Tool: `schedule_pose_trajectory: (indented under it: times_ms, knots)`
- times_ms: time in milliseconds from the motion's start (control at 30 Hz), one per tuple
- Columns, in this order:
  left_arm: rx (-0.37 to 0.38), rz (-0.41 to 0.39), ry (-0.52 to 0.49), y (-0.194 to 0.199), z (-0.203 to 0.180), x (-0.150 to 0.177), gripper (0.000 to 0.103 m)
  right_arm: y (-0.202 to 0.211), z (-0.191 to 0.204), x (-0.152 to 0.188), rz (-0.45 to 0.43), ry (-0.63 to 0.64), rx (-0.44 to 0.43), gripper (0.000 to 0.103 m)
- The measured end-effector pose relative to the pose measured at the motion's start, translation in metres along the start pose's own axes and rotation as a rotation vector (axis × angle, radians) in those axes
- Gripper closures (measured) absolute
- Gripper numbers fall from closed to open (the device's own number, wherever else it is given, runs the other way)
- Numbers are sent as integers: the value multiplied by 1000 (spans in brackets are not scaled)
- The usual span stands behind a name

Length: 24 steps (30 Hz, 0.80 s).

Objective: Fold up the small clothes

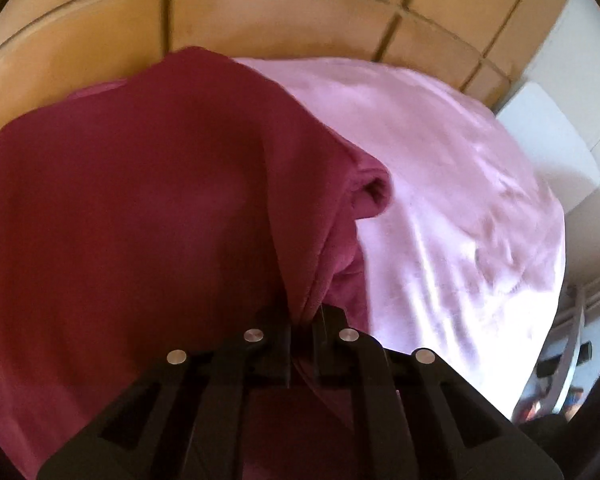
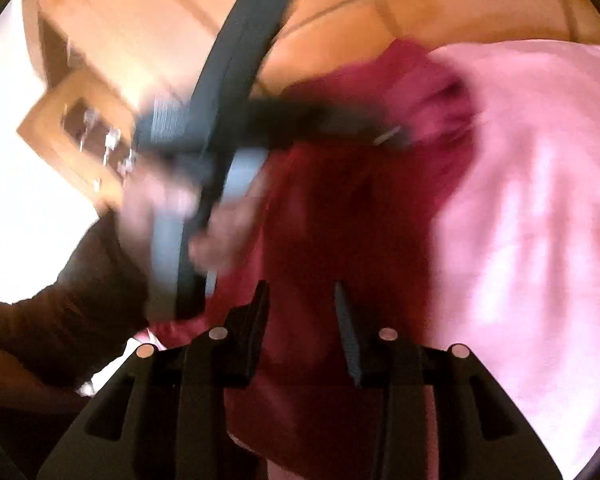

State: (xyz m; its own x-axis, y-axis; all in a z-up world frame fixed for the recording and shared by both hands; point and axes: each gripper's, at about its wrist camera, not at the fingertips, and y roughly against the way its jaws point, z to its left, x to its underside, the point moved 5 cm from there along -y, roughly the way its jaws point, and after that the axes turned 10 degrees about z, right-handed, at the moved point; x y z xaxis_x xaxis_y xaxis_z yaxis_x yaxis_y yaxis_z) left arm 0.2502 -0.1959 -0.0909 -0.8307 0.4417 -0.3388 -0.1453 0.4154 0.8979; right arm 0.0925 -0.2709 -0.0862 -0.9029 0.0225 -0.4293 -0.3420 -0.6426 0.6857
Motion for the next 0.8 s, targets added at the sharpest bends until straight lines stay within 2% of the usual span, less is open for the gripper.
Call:
schedule_pose_trajectory:
  times_ms: [67, 167, 267, 300, 400, 467, 500, 567, 667, 733, 800]
  knots:
    - [28, -51, 52, 17, 21, 13, 97, 20, -30, -11, -62, -89, 37, 69]
    - [66, -111, 128, 40, 52, 31, 97, 24, -65, -27, -90, -165, 117, 70]
    - [105, -135, 185, 54, 77, 48, 97, -2, -84, -50, -54, -183, 210, 70]
    - [121, -148, 201, 58, 84, 54, 97, -7, -93, -50, -37, -178, 208, 70]
    - [133, -167, 219, 66, 91, 63, 97, -47, -84, -63, 18, -161, 250, 70]
    - [141, -170, 225, 66, 93, 65, 97, -60, -77, -68, 13, -108, 348, 83]
    - [144, -171, 228, 67, 95, 67, 97, -59, -72, -64, 16, -105, 361, 93]
    - [153, -175, 227, 69, 93, 66, 97, -48, -69, -63, 5, -114, 364, 95]
    - [189, -189, 214, 73, 83, 63, 97, -13, -66, -60, -49, -76, 415, 96]
    - [236, -195, 207, 74, 74, 62, 97, 19, -65, -58, -106, -41, 529, 96]
    - [285, -197, 199, 72, 63, 61, 97, 51, -63, -58, -156, 5, 685, 96]
